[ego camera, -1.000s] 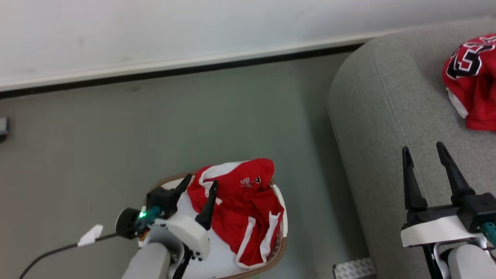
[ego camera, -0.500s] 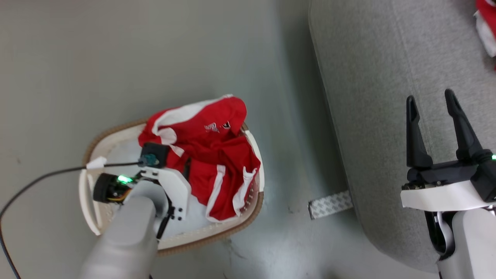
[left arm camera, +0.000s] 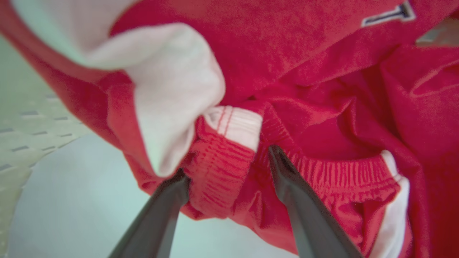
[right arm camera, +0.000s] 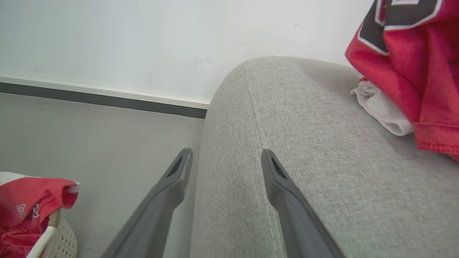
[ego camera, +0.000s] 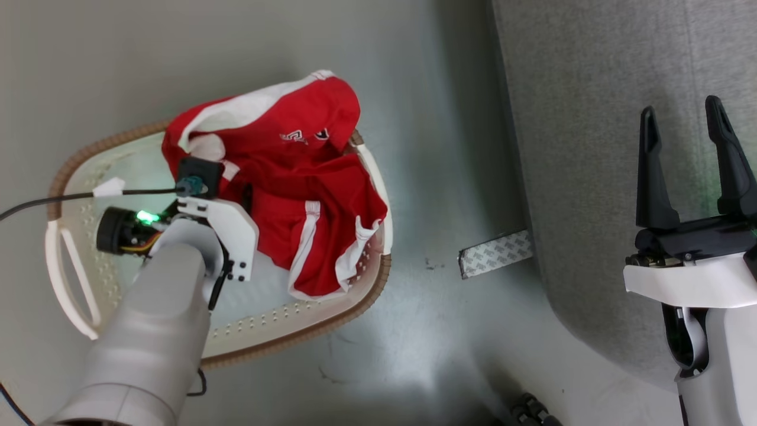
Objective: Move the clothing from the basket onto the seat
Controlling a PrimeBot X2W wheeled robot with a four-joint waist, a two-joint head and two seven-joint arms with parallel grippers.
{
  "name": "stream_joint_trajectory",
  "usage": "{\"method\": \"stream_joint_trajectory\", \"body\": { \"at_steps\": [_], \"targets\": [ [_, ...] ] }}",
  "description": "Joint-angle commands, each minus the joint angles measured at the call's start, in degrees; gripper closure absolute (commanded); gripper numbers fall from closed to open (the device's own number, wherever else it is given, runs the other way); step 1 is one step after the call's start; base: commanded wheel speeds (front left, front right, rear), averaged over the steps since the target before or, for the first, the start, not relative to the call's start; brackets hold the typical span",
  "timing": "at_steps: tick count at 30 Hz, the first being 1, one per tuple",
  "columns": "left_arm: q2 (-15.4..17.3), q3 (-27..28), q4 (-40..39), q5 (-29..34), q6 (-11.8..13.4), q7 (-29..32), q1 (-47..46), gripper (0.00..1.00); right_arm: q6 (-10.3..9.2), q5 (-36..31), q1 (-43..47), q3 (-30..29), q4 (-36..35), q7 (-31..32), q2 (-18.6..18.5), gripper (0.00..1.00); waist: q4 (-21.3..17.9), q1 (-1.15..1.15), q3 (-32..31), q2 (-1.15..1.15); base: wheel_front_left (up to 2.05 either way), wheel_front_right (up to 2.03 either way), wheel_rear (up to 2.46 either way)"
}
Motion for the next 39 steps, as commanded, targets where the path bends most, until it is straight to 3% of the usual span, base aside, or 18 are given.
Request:
{"method": "stream_joint_trajectory", "body": {
  "at_steps": [1,2,3,13,26,39],
  "targets": [
    [0.64,-0.02,0.33,0.44,-0.29,-0.73,-0.83,0.0,-0.12,-0.73,0.24,-0.16,-0.61,0.03,0.02,0.0,1.45,-0.02,1.18,0.0,0.23,0.23,0.23],
    [0.72,0.06,0.52,0.11,-0.23,-1.2,-1.08,0.23,-0.12,-1.02,0.39,-0.29,-0.81,0.02,-0.01,0.0,1.95,-0.02,1.32,0.0,0.19,0.19,0.19],
    [0.76,0.14,0.65,-0.16,0.01,-1.93,-1.27,1.0,-0.12,-1.28,0.64,-0.41,-0.92,0.02,-0.01,0.0,2.41,-0.02,1.38,0.0,0.11,0.11,0.11],
    [-2.42,1.18,-1.05,-3.97,-3.24,-6.98,1.54,1.0,-0.12,-1.33,2.25,-1.57,0.92,0.02,-0.04,0.0,6.8,-0.02,-5.16,0.0,0.0,0.0,0.0],
    [-4.56,1.88,-20.42,-9.56,-7.43,-7.24,17.19,1.0,-0.12,-2.85,8.87,-2.19,5.98,0.02,-0.07,0.0,13.28,-0.02,-25.49,0.0,0.0,0.0,0.0],
    [-4.9,-3.12,-35.96,-16.53,-7.95,-7.07,26.5,1.0,-0.12,-2.44,19.07,-2.01,10.45,0.02,-0.06,0.0,19.44,-0.02,-44.29,0.0,0.0,0.0,0.0]
  ]
}}
